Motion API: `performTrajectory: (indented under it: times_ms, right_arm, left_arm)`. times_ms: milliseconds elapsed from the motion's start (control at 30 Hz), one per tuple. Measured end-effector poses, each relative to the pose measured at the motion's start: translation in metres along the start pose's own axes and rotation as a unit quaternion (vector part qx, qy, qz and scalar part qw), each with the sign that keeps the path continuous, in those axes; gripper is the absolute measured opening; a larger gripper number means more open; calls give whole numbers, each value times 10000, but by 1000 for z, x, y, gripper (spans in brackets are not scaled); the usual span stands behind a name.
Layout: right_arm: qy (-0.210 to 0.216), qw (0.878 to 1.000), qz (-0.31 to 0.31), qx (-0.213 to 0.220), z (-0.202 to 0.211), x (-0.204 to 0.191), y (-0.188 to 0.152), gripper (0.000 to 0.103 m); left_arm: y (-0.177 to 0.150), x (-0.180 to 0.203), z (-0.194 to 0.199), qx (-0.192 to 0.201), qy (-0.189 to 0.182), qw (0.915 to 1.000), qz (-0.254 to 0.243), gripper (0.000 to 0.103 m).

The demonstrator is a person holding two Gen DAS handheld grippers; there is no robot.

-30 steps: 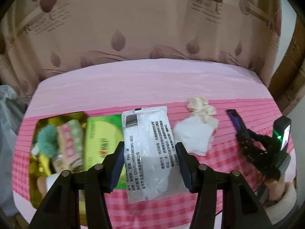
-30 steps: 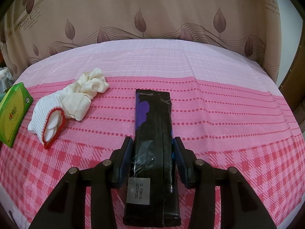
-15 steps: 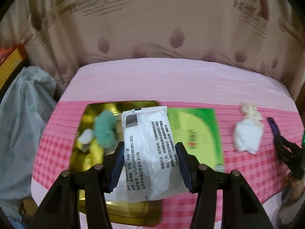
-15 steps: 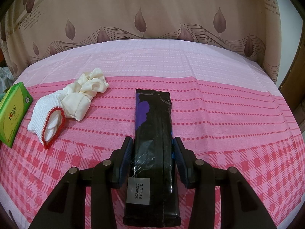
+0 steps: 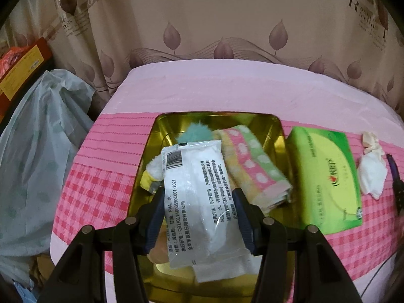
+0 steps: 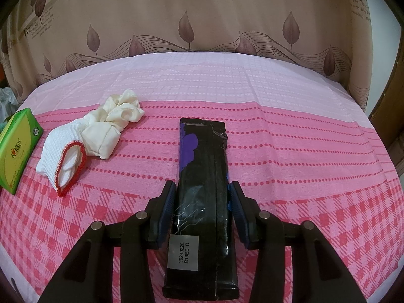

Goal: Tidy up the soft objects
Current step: 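Carry the white wipes packet into the gold tin and open the left tool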

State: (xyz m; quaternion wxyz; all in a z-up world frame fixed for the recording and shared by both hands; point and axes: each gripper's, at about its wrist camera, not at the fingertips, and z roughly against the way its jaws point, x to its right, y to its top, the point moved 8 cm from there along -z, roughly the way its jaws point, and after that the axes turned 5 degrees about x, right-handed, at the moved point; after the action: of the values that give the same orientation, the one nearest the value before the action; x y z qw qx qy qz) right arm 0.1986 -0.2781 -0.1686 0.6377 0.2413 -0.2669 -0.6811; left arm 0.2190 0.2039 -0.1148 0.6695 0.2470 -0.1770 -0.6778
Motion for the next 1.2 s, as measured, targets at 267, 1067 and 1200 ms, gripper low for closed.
performTrajectory:
  times_ms: [267,1067,1200]
  right_arm:
    - [-6,10000,7,-1,0,0,0,42]
    - [-104,9999,120,16,1,1,-2,38]
    - [-144,9998,159,25,1,1,-1,36]
  left_arm:
    - [-11,-11,-15,-48,219,9995,-241,53]
    - [-23,-10,5,339,384,9985,-205,60]
    - [-23,-9,13,453,316,9984,-148,61]
